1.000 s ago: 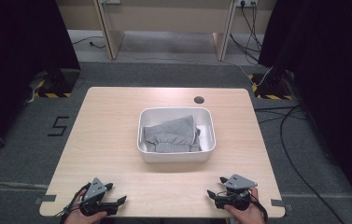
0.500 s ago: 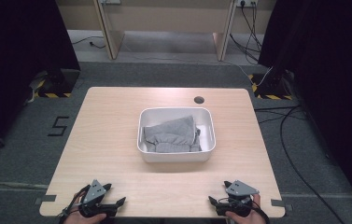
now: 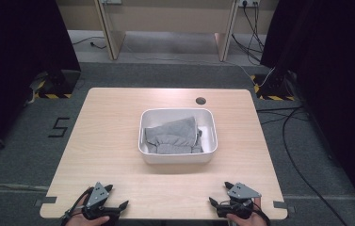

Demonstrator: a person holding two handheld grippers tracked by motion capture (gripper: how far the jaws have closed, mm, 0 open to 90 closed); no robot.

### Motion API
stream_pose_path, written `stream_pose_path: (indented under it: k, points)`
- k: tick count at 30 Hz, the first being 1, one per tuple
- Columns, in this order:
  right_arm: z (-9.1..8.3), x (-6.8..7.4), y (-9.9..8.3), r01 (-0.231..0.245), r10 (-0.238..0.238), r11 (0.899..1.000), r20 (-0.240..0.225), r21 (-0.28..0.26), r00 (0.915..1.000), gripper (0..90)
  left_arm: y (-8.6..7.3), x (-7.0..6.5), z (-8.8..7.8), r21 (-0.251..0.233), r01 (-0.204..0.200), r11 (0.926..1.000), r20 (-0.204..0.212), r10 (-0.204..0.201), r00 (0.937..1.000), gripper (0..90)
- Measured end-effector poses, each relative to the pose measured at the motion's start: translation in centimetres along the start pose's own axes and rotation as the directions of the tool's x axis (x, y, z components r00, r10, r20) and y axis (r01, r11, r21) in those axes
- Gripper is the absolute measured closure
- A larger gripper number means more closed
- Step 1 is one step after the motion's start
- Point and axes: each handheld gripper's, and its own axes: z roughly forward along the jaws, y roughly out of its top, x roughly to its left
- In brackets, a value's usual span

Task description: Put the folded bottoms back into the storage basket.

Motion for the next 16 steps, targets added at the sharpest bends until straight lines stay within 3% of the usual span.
stream_pose_path:
  k: [16]
  points:
    - [0.04, -0.03, -0.05, 0.005, -0.005, 1.0, -0.003, -0.006, 1.0, 16.6, -0.06, 0.12, 0.02, -0.006, -0.009, 0.9999, 0.009, 0.009, 0.9999, 13.8]
